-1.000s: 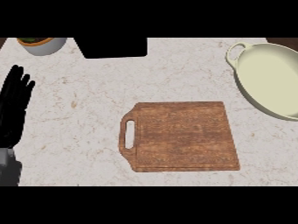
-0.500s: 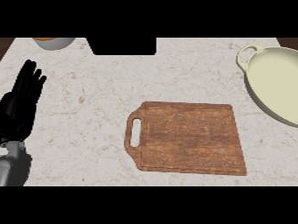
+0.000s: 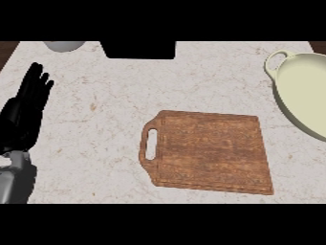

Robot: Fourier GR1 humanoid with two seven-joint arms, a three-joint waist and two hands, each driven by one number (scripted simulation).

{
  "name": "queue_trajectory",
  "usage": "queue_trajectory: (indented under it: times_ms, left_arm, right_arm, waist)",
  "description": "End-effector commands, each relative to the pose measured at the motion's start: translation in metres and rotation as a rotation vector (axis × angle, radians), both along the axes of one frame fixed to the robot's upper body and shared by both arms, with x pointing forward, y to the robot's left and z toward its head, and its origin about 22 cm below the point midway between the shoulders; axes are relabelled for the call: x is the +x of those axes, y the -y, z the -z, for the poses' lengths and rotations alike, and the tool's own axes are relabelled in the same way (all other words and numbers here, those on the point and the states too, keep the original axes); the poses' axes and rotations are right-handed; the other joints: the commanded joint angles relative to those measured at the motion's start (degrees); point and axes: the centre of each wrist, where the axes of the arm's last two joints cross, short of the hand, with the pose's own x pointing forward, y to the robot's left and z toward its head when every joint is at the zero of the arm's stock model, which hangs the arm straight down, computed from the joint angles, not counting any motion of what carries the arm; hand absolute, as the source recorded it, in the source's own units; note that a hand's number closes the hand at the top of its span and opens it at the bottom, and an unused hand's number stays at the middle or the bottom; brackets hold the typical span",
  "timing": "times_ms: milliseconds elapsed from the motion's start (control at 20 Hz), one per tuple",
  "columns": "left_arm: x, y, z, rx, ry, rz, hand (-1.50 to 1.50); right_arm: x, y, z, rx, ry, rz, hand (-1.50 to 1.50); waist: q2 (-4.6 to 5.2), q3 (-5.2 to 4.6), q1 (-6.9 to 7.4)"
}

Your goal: Pick the croissant from the cutting board and place it in the pot

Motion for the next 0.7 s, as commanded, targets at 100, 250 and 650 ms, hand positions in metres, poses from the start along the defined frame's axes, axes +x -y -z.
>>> queue_trajectory:
  times_ms: [100,250,650]
  left_arm:
    - [0.008,0.011,-0.013,0.007,0.019,0.014,0.00]
    - [0.014,0.017,-0.001,-0.016,0.006,0.034,0.00]
    - [0.003,0.012,0.004,0.002,0.013,0.043,0.00]
  right_arm:
    - [0.017,-0.001,0.029,-0.264,0.112,0.158,1.50]
    - [0.056,-0.013,0.030,-0.263,0.111,0.178,1.50]
    - [0.073,-0.021,0.081,-0.227,-0.110,0.171,1.50]
  waist:
    - [0.22,0.08,0.56]
    - [0.52,0.06,1.37]
    - [0.57,0.10,2.25]
